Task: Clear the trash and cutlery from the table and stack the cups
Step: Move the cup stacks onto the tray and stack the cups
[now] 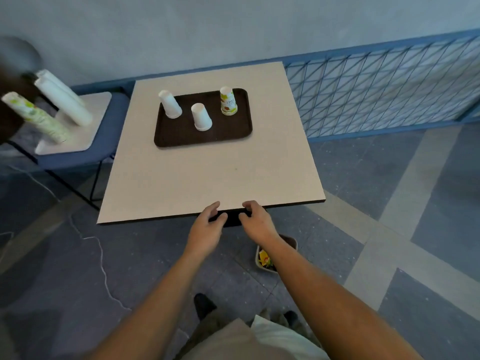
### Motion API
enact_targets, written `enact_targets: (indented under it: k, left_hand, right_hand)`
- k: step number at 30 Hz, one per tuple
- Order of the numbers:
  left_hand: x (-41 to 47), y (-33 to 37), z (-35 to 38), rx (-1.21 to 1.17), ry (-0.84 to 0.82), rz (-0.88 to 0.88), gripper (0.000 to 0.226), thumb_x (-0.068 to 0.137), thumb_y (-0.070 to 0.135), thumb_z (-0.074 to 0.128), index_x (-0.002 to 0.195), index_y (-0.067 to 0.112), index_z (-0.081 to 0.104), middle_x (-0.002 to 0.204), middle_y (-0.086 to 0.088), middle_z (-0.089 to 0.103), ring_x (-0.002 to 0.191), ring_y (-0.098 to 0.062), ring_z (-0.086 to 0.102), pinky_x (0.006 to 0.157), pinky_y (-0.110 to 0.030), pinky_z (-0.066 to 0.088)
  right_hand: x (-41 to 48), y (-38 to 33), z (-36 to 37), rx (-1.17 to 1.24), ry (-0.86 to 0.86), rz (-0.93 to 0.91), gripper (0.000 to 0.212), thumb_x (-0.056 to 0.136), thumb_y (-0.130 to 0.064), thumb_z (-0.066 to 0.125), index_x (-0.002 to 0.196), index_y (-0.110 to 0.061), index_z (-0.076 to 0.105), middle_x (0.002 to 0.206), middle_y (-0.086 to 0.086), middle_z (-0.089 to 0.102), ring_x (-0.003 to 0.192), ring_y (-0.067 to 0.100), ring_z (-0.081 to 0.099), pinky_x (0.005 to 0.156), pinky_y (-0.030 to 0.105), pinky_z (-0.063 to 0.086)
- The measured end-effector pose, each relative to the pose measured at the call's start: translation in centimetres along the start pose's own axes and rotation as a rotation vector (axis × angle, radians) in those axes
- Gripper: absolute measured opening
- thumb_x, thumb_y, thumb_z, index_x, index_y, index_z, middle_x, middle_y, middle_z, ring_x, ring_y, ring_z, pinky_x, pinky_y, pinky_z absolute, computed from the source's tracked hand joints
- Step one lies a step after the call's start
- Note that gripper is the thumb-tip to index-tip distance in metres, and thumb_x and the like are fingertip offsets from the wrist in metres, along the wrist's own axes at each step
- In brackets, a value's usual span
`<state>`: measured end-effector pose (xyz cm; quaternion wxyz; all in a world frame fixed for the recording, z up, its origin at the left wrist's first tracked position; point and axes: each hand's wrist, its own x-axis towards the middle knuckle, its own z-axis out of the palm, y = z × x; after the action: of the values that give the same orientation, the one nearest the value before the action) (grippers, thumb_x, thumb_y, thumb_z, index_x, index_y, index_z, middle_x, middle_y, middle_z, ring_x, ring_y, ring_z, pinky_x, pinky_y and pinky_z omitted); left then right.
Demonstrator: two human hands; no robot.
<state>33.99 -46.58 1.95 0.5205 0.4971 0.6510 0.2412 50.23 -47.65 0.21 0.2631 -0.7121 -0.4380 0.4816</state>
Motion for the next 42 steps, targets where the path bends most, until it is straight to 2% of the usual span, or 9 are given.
enact_targets:
  k: [2, 7, 13, 17, 24, 30, 37, 39, 42]
  left_hand:
    - [0.2, -0.1, -2.8, -0.051, 0.038, 0.008, 0.041, 0.101, 0.034, 0.064, 0.142, 0.036, 0.058, 0.143, 0.005, 0.056, 0.117, -0.011, 0.064, 0.101, -0.041, 0.057]
    - [1.9, -0.3, -11.1, -0.111, 0.121, 0.015, 0.035, 0.1, 0.03, 0.064, 0.134, 0.036, 0.063, 0.138, 0.004, 0.06, 0.11, -0.014, 0.069, 0.098, -0.043, 0.059]
    - [5.3, -1.2, -21.4, -0.121, 0.166, 0.048, 0.037, 0.101, 0.029, 0.064, 0.138, 0.03, 0.062, 0.139, 0.002, 0.059, 0.123, -0.021, 0.063, 0.098, -0.041, 0.058]
    - [7.1, -1.6, -26.5, -0.149, 0.204, 0.057, 0.035, 0.102, 0.026, 0.064, 0.136, 0.029, 0.062, 0.138, 0.0, 0.059, 0.121, -0.022, 0.064, 0.095, -0.04, 0.058]
    - [10.6, -1.4, -31.6, -0.249, 0.244, 0.028, 0.034, 0.102, 0.021, 0.063, 0.136, 0.028, 0.061, 0.137, -0.001, 0.06, 0.122, -0.022, 0.064, 0.082, -0.03, 0.055]
    - [15.4, -0.5, -34.9, -0.275, 0.287, 0.022, 0.032, 0.104, 0.02, 0.061, 0.135, 0.026, 0.061, 0.135, -0.002, 0.063, 0.114, -0.015, 0.067, 0.084, -0.028, 0.056]
    - [21.7, 1.4, -41.5, -0.262, 0.384, -0.003, 0.042, 0.101, 0.024, 0.067, 0.142, 0.022, 0.059, 0.138, 0.002, 0.062, 0.118, -0.016, 0.065, 0.098, -0.039, 0.057]
    - [23.4, 1.8, -43.6, -0.266, 0.425, -0.011, 0.044, 0.1, 0.024, 0.068, 0.142, 0.022, 0.057, 0.137, 0.004, 0.061, 0.116, -0.012, 0.064, 0.098, -0.038, 0.057]
    - [26.1, 2.1, -46.6, -0.317, 0.49, -0.045, 0.04, 0.1, 0.02, 0.069, 0.137, 0.024, 0.056, 0.136, 0.001, 0.06, 0.113, -0.015, 0.063, 0.088, -0.033, 0.055]
  right_hand:
    - [0.0, -2.2, 1.7, -0.017, -0.018, -0.03, 0.041, 0.1, -0.022, 0.053, 0.141, -0.016, 0.051, 0.141, 0.005, 0.055, 0.109, 0.015, 0.054, 0.088, 0.027, 0.042]
    - [1.4, -8.2, 8.0, -0.057, -0.067, -0.1, 0.034, 0.098, -0.022, 0.052, 0.132, -0.019, 0.056, 0.139, 0.003, 0.058, 0.119, 0.019, 0.058, 0.093, 0.029, 0.044]
    - [3.8, -15.5, 16.0, -0.04, -0.089, -0.161, 0.031, 0.098, -0.024, 0.051, 0.128, -0.021, 0.059, 0.136, -0.002, 0.058, 0.112, 0.016, 0.059, 0.084, 0.029, 0.047]
    - [5.1, -19.2, 20.1, -0.01, -0.099, -0.186, 0.03, 0.098, -0.024, 0.053, 0.126, -0.022, 0.061, 0.133, -0.002, 0.061, 0.114, 0.017, 0.06, 0.092, 0.028, 0.044]
    - [8.2, -24.5, 24.0, 0.006, -0.13, -0.265, 0.025, 0.098, -0.021, 0.056, 0.122, -0.022, 0.063, 0.121, -0.008, 0.064, 0.101, 0.008, 0.062, 0.097, 0.028, 0.049]
    - [13.6, -29.2, 26.1, 0.008, -0.184, -0.342, 0.024, 0.099, -0.021, 0.056, 0.121, -0.021, 0.064, 0.119, -0.008, 0.065, 0.098, 0.007, 0.063, 0.088, 0.022, 0.047]
    - [21.3, -37.1, 29.0, -0.03, -0.243, -0.415, 0.023, 0.099, -0.021, 0.057, 0.121, -0.018, 0.063, 0.117, -0.007, 0.064, 0.099, 0.013, 0.065, 0.082, 0.019, 0.045]
    - [23.0, -39.3, 29.9, -0.039, -0.269, -0.422, 0.025, 0.099, -0.02, 0.057, 0.123, -0.018, 0.062, 0.119, -0.008, 0.062, 0.1, 0.012, 0.063, 0.079, 0.016, 0.044]
    - [25.2, -42.9, 31.7, -0.06, -0.293, -0.442, 0.028, 0.097, -0.02, 0.059, 0.126, -0.019, 0.06, 0.119, -0.008, 0.062, 0.101, 0.012, 0.063, 0.087, 0.023, 0.049]
